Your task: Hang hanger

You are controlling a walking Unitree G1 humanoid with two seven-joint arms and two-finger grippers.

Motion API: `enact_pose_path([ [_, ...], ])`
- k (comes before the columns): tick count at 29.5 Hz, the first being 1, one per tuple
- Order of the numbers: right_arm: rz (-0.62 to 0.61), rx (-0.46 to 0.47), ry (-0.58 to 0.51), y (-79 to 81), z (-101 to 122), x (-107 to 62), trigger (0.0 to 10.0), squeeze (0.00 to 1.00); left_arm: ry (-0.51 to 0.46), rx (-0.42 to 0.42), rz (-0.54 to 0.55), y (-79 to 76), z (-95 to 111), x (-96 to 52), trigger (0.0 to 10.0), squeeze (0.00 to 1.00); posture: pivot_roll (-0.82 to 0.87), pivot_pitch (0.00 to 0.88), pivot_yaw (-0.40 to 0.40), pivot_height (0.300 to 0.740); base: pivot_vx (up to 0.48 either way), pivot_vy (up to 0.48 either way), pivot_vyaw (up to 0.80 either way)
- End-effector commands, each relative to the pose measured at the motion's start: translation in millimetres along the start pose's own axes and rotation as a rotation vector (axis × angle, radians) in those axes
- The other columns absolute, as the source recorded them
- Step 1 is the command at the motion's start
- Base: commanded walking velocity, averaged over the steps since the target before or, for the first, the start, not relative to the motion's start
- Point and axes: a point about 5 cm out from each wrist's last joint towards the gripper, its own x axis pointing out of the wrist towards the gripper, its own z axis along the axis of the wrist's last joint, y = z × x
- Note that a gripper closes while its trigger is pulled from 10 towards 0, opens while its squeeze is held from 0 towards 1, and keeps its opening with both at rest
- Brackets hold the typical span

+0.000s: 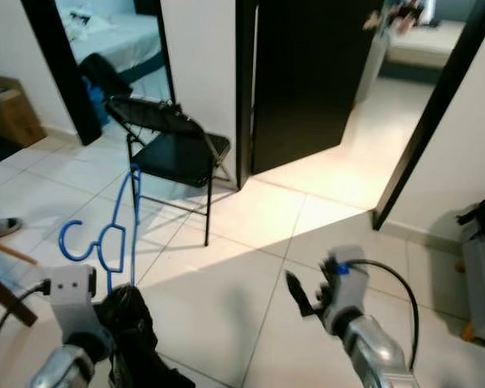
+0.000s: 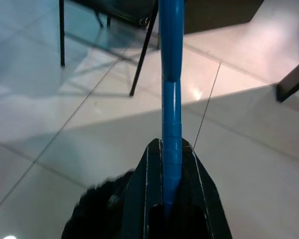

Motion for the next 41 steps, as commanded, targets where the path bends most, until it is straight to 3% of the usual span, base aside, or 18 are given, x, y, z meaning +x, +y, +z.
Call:
enact_pose_path([
  [1, 0.008, -0.006, -0.007, 0.5, -4, 3.5, 10.0, 0.0, -0.017, 0.027, 0.022, 12.0, 0, 0.0, 10.0, 0.0, 0.03, 0.036, -0.062, 0.74, 0.0, 0.0, 0.66],
  [3, -0.004, 0.011, 0.01, -2.4, -11, 3.1, 10.0, 0.0, -0.005, 0.017, 0.025, 15.0, -5, 1.7, 10.0, 0.0, 0.03, 0.036, -0.057, 0.74, 0.0, 0.0, 0.66],
  [4, -0.02, 0.033, 0.05, -4.1, -27, 1.4, 10.0, 0.0, 0.056, -0.008, 0.03, 19.2, -26, 1.4, 10.0, 0.0, 0.03, 0.035, -0.05, 0.74, 0.0, 0.0, 0.66],
  [6, -0.023, 0.085, 0.05, -4.5, -35, -0.6, 10.0, 0.0, 0.125, 0.009, 0.046, 24.9, -46, -1.9, 10.0, 0.0, 0.02, 0.045, -0.045, 0.74, 0.0, 0.0, 0.66],
  [7, -0.031, 0.112, 0.039, -5.4, -35, -0.9, 10.0, 0.0, 0.133, -0.062, 0.04, 25.1, -51, -3.4, 10.0, 0.0, 0.02, 0.045, -0.045, 0.74, 0.0, 0.0, 0.55],
  [12, 0.006, 0.151, 0.015, -6.1, -34, 2.4, 10.0, 0.0, 0.102, -0.008, 0.001, 25.4, -48, -0.1, 10.0, 0.0, 0.03, 0.048, -0.046, 0.74, 0.0, 0.0, 0.57],
  [23, 0.026, 0.157, 0.004, -7.8, -36, 8.5, 10.0, 0.0, 0.091, -0.024, -0.016, 36.8, -60, 7.7, 10.0, 0.0, 0.03, 0.05, -0.049, 0.74, 0.0, 0.0, 0.56],
  [28, 0.045, 0.151, -0.003, -6.1, -36, 9.2, 10.0, 0.0, 0.123, -0.031, 0.047, 60.2, -72, 6.1, 10.0, 0.0, 0.04, 0.049, -0.048, 0.74, 0.0, 0.0, 0.56],
  [41, 0.064, 0.135, -0.006, -8.1, -38, 11.8, 10.0, 0.0, 0.056, -0.039, 0.132, 77.0, -66, 11.9, 10.0, 0.0, 0.03, 0.043, -0.054, 0.74, 0.451, 0.0, 0.56],
])
